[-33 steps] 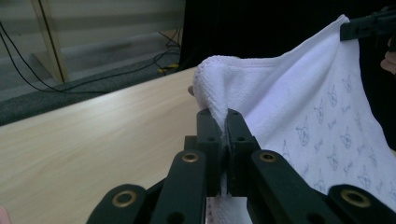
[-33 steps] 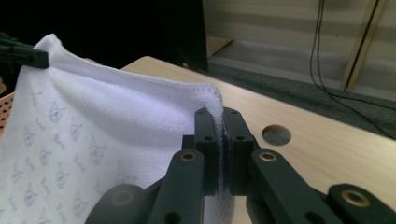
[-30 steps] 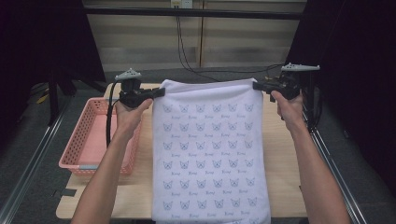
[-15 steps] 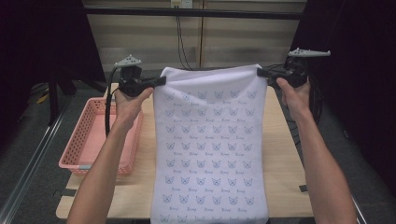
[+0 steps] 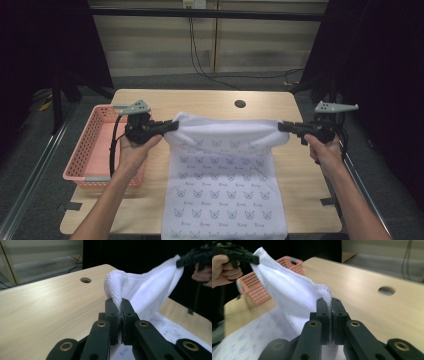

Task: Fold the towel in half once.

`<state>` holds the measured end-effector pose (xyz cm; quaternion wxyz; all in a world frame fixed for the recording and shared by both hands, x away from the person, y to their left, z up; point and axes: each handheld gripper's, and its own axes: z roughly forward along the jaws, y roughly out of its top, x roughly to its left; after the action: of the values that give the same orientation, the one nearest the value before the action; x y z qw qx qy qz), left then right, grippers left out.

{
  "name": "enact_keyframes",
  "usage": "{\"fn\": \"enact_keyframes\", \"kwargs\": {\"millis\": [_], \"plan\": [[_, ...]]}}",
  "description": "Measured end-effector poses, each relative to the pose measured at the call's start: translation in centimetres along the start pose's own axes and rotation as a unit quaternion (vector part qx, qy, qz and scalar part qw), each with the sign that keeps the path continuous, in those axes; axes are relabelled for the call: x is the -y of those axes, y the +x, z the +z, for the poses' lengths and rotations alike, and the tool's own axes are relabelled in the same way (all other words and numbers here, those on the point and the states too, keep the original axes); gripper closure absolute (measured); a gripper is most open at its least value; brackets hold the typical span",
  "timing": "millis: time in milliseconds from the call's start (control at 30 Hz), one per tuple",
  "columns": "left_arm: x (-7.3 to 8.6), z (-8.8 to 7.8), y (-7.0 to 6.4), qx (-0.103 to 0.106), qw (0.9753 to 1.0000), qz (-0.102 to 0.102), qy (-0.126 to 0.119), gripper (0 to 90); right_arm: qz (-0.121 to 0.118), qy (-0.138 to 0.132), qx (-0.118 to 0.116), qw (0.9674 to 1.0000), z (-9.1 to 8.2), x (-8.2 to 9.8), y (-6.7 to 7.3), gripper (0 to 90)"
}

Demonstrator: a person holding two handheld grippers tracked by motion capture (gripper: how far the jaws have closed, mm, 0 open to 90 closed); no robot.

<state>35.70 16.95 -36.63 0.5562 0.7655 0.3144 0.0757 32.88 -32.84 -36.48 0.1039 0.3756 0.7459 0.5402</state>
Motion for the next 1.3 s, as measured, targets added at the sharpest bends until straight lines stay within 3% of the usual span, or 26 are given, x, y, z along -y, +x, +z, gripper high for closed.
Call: {"fn": "enact_keyframes", "kwargs": {"millis": [33, 133, 233, 267, 367, 433, 500, 567, 633, 667, 700, 733, 767, 867, 900, 933, 967, 1033, 1067, 1133, 1300], "plan": [[0.0, 0.0, 0.0, 0.000, 1.0000, 0.000, 0.000, 86.9, 0.002, 0.005, -0.004, 1.0000, -0.2, 0.6, 0.3, 87.5], [2.8, -0.8, -1.3, 0.015, 0.9998, -0.010, 0.009, 86.9, 0.002, 0.020, -0.009, 0.9998, -0.7, 2.4, 1.3, 87.6], [5.4, -1.9, -2.6, 0.024, 0.9994, -0.022, 0.011, 86.9, 0.009, 0.048, -0.024, 0.9985, -1.3, 5.8, 3.2, 87.5], [5.4, -1.9, -2.6, 0.024, 0.9994, -0.022, 0.011, 86.9, 0.009, 0.048, -0.024, 0.9985, -1.3, 5.8, 3.2, 87.5], [7.4, -2.7, -3.8, 0.032, 0.9988, -0.030, 0.023, 86.8, 0.018, 0.072, -0.033, 0.9967, -1.4, 8.1, 4.3, 87.5], [9.3, -3.2, -4.9, 0.032, 0.9974, -0.031, 0.056, 86.7, 0.020, 0.093, -0.035, 0.9949, -1.5, 9.6, 5.2, 87.5], [10.6, -3.5, -5.2, 0.043, 0.9957, -0.044, 0.069, 86.7, 0.019, 0.107, -0.036, 0.9934, -1.6, 10.4, 5.8, 87.5], [11.2, -3.4, -5.4, 0.042, 0.9951, -0.046, 0.076, 86.6, 0.023, 0.118, -0.032, 0.9922, -1.6, 10.9, 6.2, 87.5], [12.4, -3.2, -5.8, 0.038, 0.9933, -0.044, 0.101, 86.6, 0.016, 0.135, -0.027, 0.9904, -1.4, 11.5, 6.8, 87.5], [13.5, -3.1, -5.7, 0.043, 0.9914, -0.061, 0.107, 86.6, 0.019, 0.145, -0.029, 0.9888, -1.1, 12.3, 7.3, 87.5], [13.5, -3.1, -5.7, 0.043, 0.9914, -0.061, 0.107, 86.6, 0.019, 0.145, -0.029, 0.9888, -1.1, 12.3, 7.3, 87.5], [14.5, -2.8, -5.7, 0.035, 0.9879, -0.076, 0.131, 86.6, 0.022, 0.159, -0.029, 0.9867, -0.8, 12.8, 7.6, 87.5], [14.5, -2.8, -5.7, 0.035, 0.9879, -0.076, 0.131, 86.5, 0.022, 0.159, -0.029, 0.9867, -0.8, 12.8, 7.6, 87.5], [15.2, -2.9, -5.9, 0.040, 0.9869, -0.067, 0.142, 86.3, 0.036, 0.205, -0.019, 0.9779, 0.5, 14.7, 7.7, 87.5], [15.2, -2.9, -5.9, 0.040, 0.9869, -0.067, 0.142, 86.2, 0.036, 0.205, -0.019, 0.9779, 0.5, 14.7, 7.7, 87.5], [15.4, -2.7, -5.7, 0.042, 0.9851, -0.070, 0.151, 86.2, 0.039, 0.215, -0.021, 0.9755, 0.7, 15.0, 7.7, 87.6], [15.9, -2.2, -5.7, 0.026, 0.9824, -0.068, 0.172, 86.3, 0.032, 0.232, -0.008, 0.9721, 1.2, 15.3, 7.8, 87.6], [16.0, -1.9, -5.9, 0.024, 0.9812, -0.060, 0.182, 86.2, 0.029, 0.235, -0.009, 0.9715, 1.4, 15.3, 7.8, 87.6], [16.0, -1.3, -6.2, 0.014, 0.9796, -0.039, 0.197, 86.3, 0.028, 0.248, -0.002, 0.9684, 1.7, 15.5, 7.8, 87.6], [16.1, -0.7, -5.9, 0.008, 0.9765, -0.048, 0.210, 86.2, 0.032, 0.247, -0.002, 0.9685, 1.8, 15.5, 7.6, 87.7], [15.7, 0.5, -4.9, -0.001, 0.9783, -0.051, 0.201, 86.6, 0.045, 0.242, 0.015, 0.9692, 1.9, 15.4, 7.4, 87.9]]}}
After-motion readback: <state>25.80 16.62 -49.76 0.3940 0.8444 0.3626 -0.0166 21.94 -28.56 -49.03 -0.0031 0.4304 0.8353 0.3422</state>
